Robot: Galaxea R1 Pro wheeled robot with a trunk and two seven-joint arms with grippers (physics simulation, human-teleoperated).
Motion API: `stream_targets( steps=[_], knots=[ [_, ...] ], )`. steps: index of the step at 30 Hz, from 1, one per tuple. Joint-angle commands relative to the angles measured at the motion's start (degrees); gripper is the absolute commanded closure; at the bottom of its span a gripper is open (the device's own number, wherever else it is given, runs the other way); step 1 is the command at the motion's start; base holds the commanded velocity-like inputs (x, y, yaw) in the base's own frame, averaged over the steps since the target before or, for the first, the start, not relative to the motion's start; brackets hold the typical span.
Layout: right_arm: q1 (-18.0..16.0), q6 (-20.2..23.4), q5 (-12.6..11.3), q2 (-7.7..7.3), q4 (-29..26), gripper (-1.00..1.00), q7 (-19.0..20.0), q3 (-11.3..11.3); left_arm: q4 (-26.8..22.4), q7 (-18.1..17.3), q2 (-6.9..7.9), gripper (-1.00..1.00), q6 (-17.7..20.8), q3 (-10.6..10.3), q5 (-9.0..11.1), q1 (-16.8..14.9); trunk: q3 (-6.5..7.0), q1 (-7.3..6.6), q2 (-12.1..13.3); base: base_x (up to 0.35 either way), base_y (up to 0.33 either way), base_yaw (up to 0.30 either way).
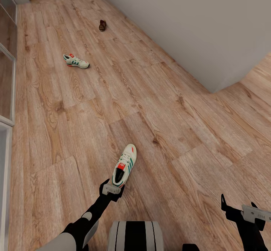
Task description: Pick up the two gym shoes and the two sandals from the corridor floor and place them onto the hallstand (shoe rack) in the corridor, making sure they are on the rack and not on the floor. Arrange them so the two gym shoes are next to each other and the two sandals are next to each other.
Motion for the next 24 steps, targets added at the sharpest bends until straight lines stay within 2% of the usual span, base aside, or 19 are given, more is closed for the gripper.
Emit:
stream_targets(
  steps=[1, 24],
  knots=[
    [0.0, -0.2, -0.2, -0.03, 0.0, -1.00, -0.2, 0.1, 0.1, -0.2, -0.01, -1.00, -0.2, 0.1, 0.0, 0.0, -0.02, 0.00, 0.0, 0.000, 0.000, 0.000],
    [0.0, -0.2, -0.2, -0.03, 0.0, -1.00, -0.2, 0.1, 0.0, -0.2, 0.01, -1.00, -0.2, 0.2, 0.0, 0.0, -0.03, 0.00, 0.0, 0.000, 0.000, 0.000]
  ],
)
